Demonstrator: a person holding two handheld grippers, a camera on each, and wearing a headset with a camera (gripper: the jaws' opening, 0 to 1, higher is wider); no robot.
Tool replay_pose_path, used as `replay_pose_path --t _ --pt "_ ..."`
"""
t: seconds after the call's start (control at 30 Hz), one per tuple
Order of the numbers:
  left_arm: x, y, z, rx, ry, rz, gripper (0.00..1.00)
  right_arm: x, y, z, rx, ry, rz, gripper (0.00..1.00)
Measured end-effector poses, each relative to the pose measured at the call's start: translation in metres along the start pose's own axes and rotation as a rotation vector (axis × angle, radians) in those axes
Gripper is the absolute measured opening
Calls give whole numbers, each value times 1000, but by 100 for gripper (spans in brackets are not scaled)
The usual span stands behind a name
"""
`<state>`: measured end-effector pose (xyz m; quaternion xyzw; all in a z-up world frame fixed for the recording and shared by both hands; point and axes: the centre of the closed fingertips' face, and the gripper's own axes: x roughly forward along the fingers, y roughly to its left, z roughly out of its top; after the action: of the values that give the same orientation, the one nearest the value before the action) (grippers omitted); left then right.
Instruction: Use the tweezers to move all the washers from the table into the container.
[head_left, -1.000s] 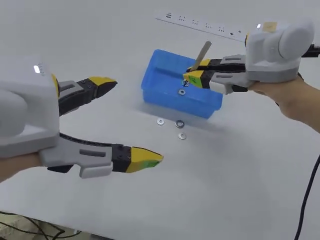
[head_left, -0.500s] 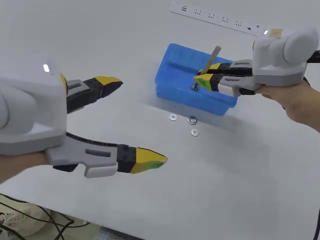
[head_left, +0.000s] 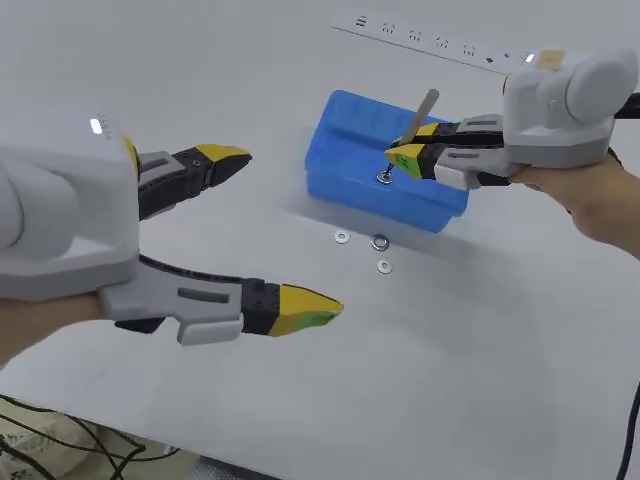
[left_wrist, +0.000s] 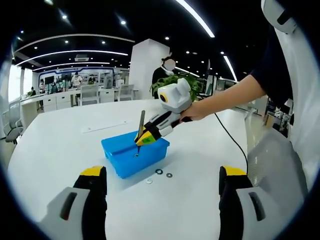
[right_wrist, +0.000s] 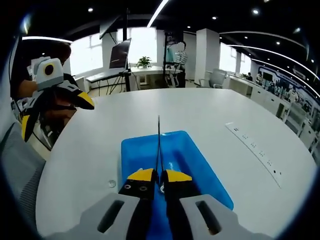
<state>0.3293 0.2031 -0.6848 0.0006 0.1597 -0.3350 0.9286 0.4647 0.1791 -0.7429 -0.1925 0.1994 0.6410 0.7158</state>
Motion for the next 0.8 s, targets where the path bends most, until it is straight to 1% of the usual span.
replay_pose_path --t 0.03,0.07,0.1,0.17,0.23,0.33,0.43,0.5,0.6,0.73,0.8 --pt "2 3 2 -3 -5 2 97 -1 1 1 -2 0 1 8" --pt "5 7 7 -2 -17 5 96 -2 1 2 -9 2 -1 8" --pt "7 9 10 2 -20 5 95 -3 1 3 -14 6 -3 8" --pt "14 13 20 28 -31 2 92 -5 4 5 -24 5 0 8" --pt "20 15 28 55 -31 -7 89 -8 6 9 -32 2 3 8" --pt "29 18 36 66 -44 -15 84 -11 9 12 -50 5 7 8" --pt "42 17 43 84 -56 -45 77 -14 13 15 -73 7 13 8" --pt "50 17 46 86 -58 -61 73 -16 15 16 -78 5 14 8" --pt "64 19 51 89 -58 -89 69 -19 18 18 -101 8 17 8" --pt "81 27 62 111 -52 -96 64 -21 20 19 -114 10 21 8" --pt "91 30 67 129 -44 -106 59 -22 20 19 -118 11 22 8"
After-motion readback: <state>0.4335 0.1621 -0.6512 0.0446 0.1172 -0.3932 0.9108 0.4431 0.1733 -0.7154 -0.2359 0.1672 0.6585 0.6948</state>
